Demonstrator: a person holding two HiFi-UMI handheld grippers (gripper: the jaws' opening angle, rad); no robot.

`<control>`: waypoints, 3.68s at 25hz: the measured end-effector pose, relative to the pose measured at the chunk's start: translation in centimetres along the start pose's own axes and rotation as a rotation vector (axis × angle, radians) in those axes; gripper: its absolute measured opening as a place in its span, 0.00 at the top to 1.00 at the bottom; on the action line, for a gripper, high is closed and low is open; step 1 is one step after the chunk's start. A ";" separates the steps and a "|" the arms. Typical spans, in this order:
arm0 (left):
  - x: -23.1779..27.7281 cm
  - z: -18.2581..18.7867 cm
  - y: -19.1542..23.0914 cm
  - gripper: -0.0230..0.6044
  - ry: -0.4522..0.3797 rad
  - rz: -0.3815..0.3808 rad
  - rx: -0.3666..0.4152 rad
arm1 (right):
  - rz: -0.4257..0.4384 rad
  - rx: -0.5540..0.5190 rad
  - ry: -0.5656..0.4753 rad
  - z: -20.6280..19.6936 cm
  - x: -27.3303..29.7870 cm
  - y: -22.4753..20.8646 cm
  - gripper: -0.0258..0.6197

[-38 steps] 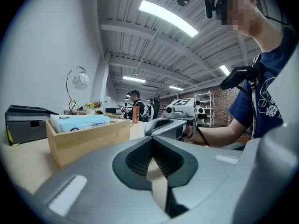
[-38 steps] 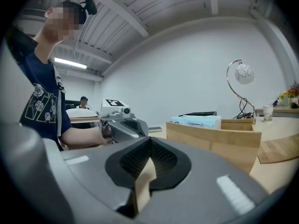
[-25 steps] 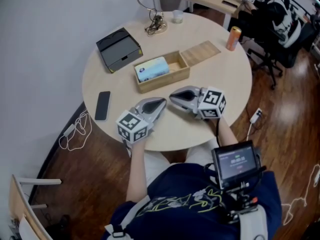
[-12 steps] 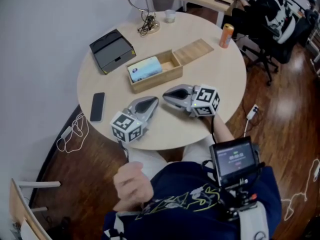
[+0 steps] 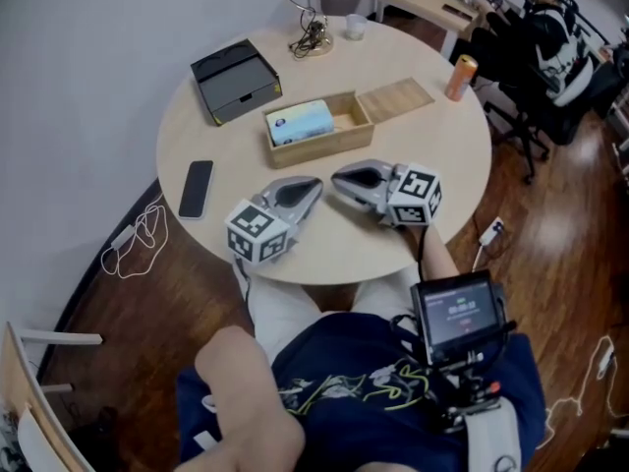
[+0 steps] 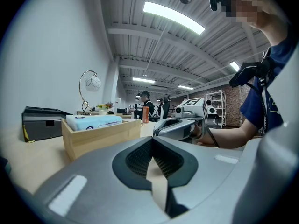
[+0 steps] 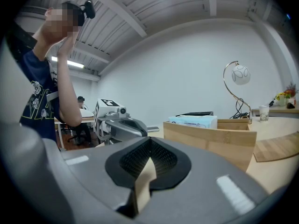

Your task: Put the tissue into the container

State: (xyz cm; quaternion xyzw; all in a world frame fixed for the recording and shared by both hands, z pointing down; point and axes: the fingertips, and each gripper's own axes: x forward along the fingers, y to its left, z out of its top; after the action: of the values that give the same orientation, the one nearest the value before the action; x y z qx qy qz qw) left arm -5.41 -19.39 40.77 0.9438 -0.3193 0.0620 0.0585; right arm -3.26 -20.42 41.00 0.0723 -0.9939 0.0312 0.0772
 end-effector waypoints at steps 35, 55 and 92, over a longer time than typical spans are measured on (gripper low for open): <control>-0.1 0.1 0.1 0.96 -0.001 0.034 -0.004 | -0.011 0.013 0.002 0.0 -0.2 0.1 0.95; 2.1 -1.9 -1.6 0.96 0.166 -0.133 -0.014 | -0.008 0.001 0.006 -0.1 -0.2 0.2 0.95; 1.8 -0.1 -3.2 0.42 0.020 -0.157 0.027 | -0.162 0.032 0.004 -0.5 -0.5 -1.7 0.95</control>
State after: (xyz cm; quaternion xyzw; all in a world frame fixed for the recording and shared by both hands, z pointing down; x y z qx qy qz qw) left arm -2.09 -17.94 40.88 0.9659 -0.2429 0.0711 0.0537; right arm -2.49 -22.01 41.48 0.1533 -0.9840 0.0407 0.0805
